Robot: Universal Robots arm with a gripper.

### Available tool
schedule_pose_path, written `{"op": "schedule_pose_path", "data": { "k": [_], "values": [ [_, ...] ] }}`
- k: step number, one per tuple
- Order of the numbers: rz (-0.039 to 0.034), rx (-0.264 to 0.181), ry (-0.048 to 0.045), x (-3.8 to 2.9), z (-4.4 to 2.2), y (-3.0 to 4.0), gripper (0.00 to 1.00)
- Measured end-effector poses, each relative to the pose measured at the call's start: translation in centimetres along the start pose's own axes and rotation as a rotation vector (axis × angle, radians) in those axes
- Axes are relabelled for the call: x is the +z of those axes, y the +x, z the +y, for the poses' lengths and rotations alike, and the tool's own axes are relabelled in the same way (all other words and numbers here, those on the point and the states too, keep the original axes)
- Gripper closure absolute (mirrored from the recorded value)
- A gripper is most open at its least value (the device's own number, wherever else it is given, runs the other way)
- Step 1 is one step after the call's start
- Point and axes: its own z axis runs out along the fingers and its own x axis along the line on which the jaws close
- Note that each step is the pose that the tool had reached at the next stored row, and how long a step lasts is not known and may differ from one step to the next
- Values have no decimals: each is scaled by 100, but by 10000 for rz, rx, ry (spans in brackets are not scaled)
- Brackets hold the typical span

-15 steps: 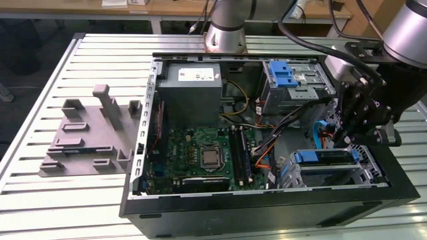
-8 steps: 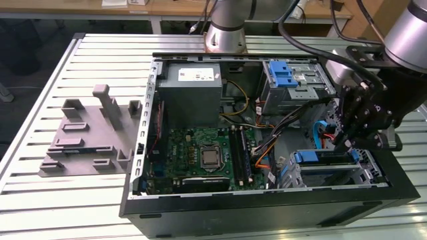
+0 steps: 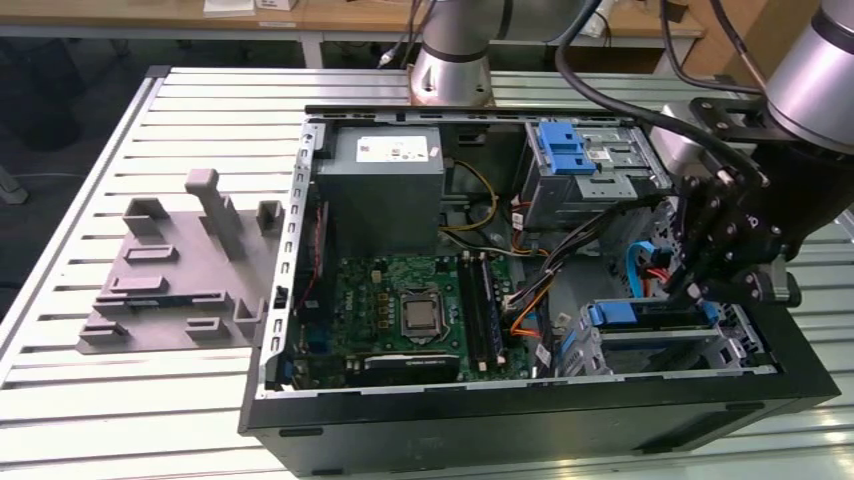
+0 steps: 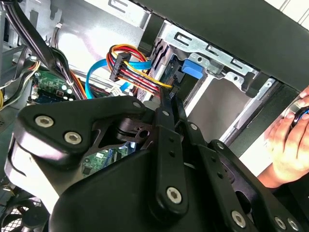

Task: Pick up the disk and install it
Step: 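Insert the first disk wire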

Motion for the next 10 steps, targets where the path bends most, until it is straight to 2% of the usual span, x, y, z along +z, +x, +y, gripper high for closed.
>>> {"op": "schedule_pose_path", "data": {
  "k": [10],
  "values": [
    [2, -2, -15, 21, -1, 5, 84]
  ]
}}
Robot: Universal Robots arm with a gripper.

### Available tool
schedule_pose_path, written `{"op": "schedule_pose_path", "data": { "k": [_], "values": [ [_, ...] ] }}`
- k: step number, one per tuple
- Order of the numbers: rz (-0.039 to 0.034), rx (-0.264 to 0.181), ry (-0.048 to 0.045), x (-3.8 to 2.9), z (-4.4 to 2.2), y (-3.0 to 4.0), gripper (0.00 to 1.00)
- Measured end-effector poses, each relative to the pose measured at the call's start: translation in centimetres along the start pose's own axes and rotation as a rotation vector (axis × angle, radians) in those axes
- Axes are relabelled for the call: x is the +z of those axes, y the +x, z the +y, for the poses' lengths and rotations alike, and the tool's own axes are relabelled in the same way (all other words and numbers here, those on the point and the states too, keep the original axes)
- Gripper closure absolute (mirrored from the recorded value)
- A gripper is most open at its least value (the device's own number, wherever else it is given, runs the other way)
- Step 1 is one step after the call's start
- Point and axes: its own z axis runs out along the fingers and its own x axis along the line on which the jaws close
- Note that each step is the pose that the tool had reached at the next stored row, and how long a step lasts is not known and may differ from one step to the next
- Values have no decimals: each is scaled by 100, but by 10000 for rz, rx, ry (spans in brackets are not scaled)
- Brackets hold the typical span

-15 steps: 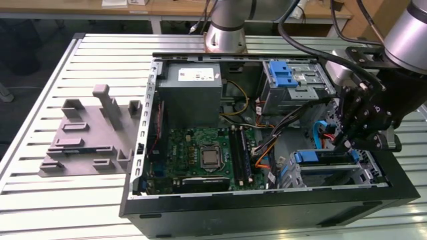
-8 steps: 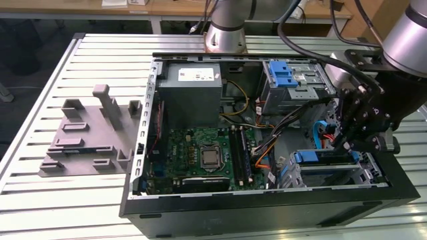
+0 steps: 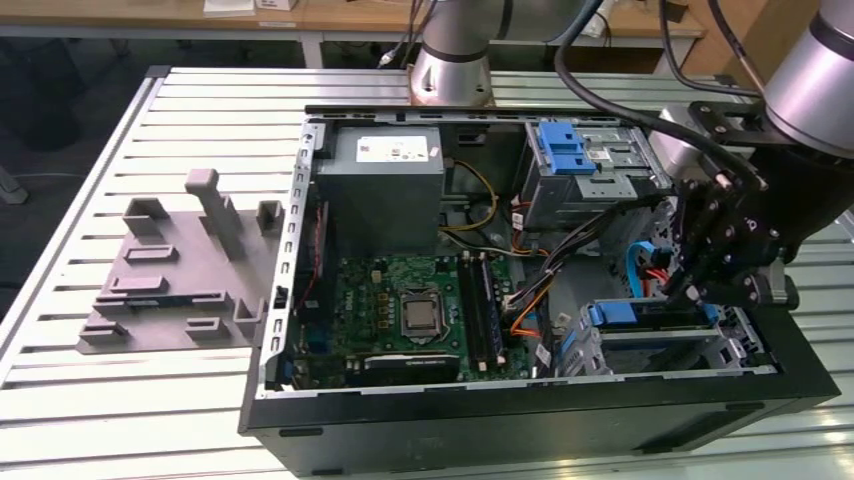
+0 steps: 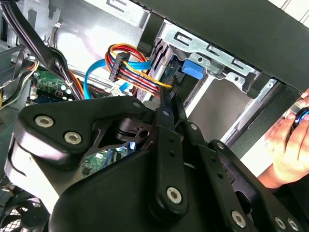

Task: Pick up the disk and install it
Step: 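Insert the first disk wire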

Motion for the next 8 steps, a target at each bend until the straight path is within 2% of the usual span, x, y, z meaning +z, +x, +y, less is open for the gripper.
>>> {"op": "schedule_pose_path", "data": {
  "k": [8],
  "values": [
    [-1, -1, -7, 12, 0, -1, 84]
  ]
}}
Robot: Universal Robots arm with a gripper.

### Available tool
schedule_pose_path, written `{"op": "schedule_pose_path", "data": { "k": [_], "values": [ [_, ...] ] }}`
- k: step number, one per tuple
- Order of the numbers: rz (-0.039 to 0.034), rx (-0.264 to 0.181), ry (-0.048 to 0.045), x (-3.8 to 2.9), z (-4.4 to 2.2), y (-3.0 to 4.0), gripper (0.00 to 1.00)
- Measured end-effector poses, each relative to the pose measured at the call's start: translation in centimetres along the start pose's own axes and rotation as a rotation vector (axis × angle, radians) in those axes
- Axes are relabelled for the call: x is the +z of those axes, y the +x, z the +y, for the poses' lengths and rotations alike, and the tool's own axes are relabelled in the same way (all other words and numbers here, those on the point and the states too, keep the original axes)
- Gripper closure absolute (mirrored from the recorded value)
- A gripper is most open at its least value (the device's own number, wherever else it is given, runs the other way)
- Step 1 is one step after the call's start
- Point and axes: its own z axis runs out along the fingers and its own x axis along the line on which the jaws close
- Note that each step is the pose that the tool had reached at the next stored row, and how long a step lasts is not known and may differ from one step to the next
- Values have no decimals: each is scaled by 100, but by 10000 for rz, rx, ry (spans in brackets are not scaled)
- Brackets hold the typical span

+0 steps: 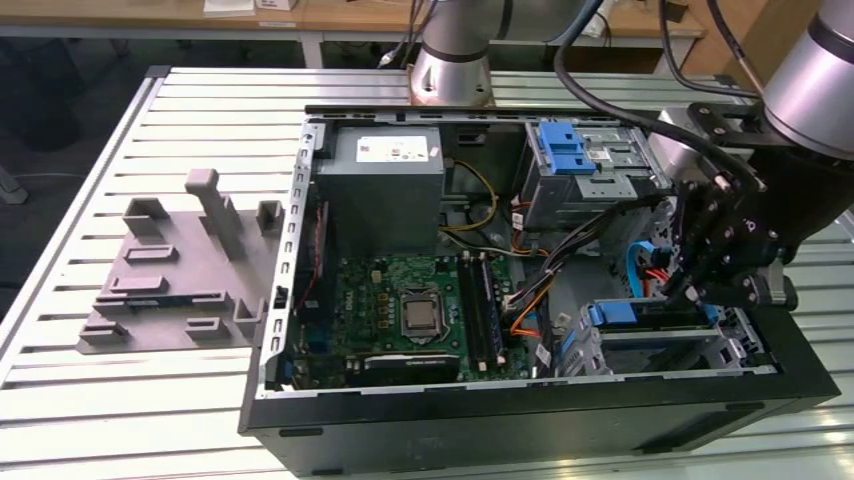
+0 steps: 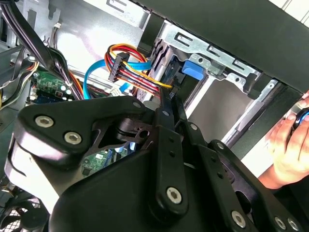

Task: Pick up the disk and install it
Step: 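Insert the first disk wire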

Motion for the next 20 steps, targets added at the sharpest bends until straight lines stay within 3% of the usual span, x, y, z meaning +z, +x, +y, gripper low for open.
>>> {"op": "schedule_pose_path", "data": {
  "k": [13, 20],
  "values": [
    [8, -4, -88, 43, -1, -2, 84],
    [6, -3, -92, 48, -1, -2, 84]
  ]
}}
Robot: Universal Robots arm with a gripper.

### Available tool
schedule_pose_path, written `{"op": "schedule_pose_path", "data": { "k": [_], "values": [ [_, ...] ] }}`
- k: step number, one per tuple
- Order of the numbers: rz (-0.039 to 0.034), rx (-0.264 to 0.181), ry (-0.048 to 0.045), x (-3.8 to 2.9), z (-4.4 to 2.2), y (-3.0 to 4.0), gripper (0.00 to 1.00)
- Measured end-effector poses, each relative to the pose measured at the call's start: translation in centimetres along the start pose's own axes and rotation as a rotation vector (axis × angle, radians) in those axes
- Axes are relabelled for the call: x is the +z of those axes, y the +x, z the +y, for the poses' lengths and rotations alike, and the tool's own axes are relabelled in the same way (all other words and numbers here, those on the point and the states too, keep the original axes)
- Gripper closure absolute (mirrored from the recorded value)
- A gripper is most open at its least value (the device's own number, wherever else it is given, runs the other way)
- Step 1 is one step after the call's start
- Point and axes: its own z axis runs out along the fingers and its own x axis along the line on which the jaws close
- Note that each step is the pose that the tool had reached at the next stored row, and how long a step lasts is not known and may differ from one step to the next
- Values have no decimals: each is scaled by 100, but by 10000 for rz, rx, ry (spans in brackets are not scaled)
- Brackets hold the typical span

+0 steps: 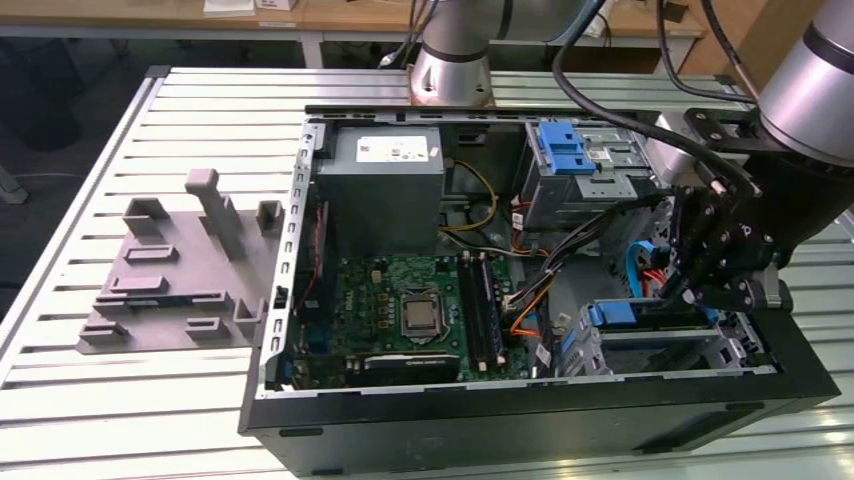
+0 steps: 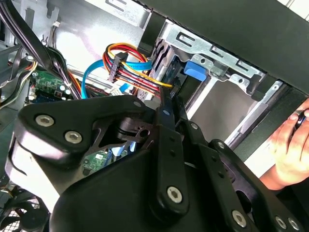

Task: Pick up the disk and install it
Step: 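Insert the first disk wire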

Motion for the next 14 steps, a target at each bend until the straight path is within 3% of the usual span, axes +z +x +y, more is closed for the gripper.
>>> {"op": "schedule_pose_path", "data": {
  "k": [2, 3, 12, 14],
  "values": [
    [-3, 0, 1, 2, 0, 0, 83],
    [-2, 0, 2, 1, 0, 0, 76],
    [-17, -1, 0, -98, 1, 5, 76],
    [-21, -1, 0, -100, 1, 5, 84]
  ]
}}
